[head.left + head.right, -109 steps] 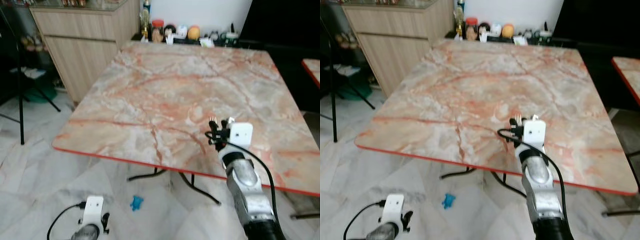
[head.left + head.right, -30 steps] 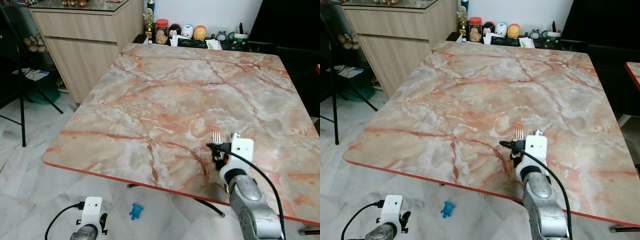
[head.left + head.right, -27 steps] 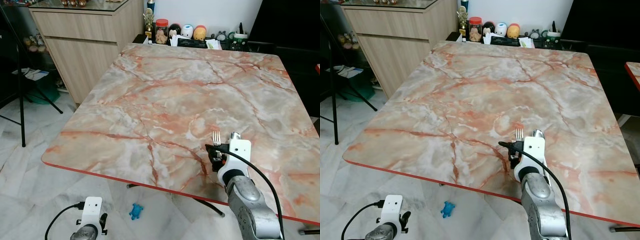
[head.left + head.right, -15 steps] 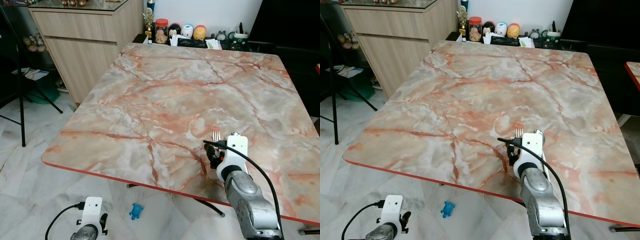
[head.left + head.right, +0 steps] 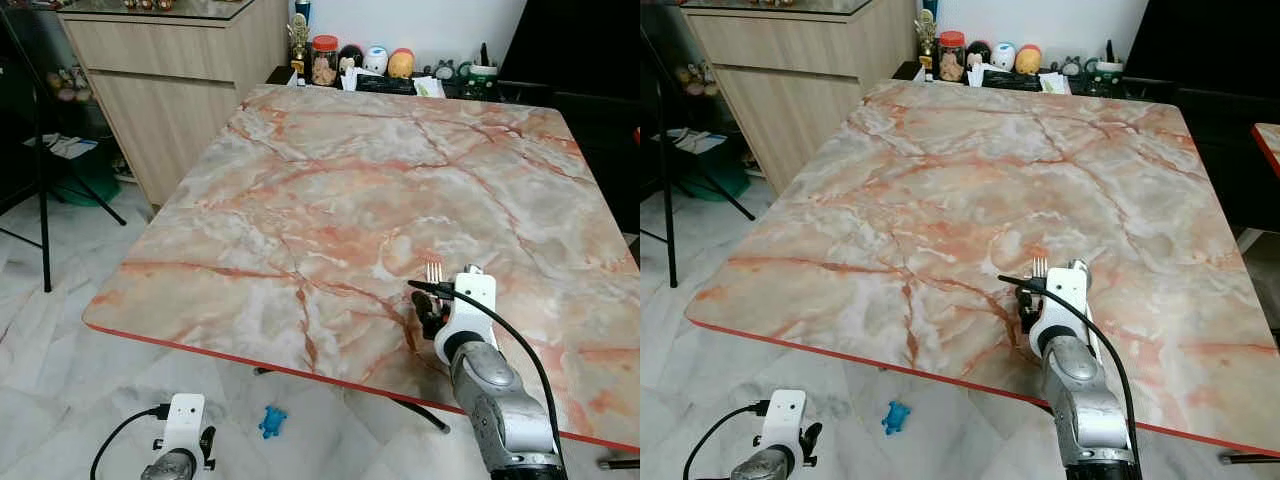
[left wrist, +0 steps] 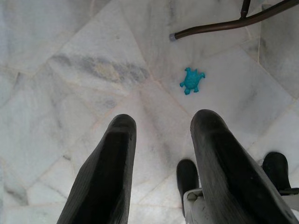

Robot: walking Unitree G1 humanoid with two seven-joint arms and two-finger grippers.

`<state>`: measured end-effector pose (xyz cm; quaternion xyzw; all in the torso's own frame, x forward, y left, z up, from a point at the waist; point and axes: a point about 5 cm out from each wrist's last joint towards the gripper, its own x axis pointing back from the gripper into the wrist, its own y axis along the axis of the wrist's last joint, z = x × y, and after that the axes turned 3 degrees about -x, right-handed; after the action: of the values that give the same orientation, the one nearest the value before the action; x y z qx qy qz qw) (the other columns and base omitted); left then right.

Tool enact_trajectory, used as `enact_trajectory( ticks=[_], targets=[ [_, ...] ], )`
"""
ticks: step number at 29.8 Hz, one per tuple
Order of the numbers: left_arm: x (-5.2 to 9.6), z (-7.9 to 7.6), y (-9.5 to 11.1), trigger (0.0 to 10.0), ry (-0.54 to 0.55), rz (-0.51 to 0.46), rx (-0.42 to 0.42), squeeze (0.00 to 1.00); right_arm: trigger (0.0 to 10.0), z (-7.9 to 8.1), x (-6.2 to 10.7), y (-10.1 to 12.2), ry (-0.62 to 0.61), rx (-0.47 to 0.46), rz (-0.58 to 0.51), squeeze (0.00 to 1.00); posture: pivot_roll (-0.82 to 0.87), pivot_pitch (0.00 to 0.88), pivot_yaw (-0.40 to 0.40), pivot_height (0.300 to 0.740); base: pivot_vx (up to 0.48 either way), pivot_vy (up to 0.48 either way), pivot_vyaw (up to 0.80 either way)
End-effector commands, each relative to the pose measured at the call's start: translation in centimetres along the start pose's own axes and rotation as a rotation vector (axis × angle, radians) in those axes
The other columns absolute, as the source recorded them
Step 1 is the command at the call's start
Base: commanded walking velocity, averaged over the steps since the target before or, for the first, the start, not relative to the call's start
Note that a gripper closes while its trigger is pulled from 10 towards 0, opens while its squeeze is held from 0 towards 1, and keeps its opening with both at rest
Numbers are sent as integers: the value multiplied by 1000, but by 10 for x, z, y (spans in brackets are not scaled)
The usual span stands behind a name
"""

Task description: Setting the table

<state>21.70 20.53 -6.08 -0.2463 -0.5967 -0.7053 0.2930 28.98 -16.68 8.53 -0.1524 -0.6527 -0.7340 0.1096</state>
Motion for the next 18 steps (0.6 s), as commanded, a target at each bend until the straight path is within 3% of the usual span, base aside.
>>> enact_trajectory(
  ticks=[1, 9, 10, 11, 12, 13, 18],
  targets=[
    [1, -1, -6, 10000, -5, 22, -4, 0, 10000, -3, -1, 0, -15, -1, 4, 0, -2, 69, 4, 740, 0, 0, 0],
    [1, -1, -5, 10000, -6, 22, -4, 0, 10000, -6, -3, -5, -17, 1, 21, 0, -1, 73, 5, 740, 0, 0, 0],
    [1, -1, -5, 10000, -6, 22, -4, 0, 9333, -5, -3, -6, -15, 1, 25, 0, -1, 74, 5, 740, 0, 0, 0],
    [1, -1, -5, 10000, -6, 22, -4, 0, 9333, -5, -3, -6, -15, 1, 25, 0, -1, 74, 5, 740, 0, 0, 0],
    [1, -1, -5, 10000, -6, 22, -4, 0, 1608, -5, -3, -7, -14, 1, 27, 0, -1, 73, 4, 740, 0, 0, 0],
    [1, -1, -5, 10000, -6, 22, -4, 0, 0, -5, -3, -7, -13, 1, 28, 0, -1, 74, 5, 740, 0, 0, 0],
    [1, -2, -5, 10000, -8, 24, -4, 0, 0, -5, -4, -9, -8, 1, 33, 0, 2, 74, 4, 740, 0, 0, 0]
  ],
)
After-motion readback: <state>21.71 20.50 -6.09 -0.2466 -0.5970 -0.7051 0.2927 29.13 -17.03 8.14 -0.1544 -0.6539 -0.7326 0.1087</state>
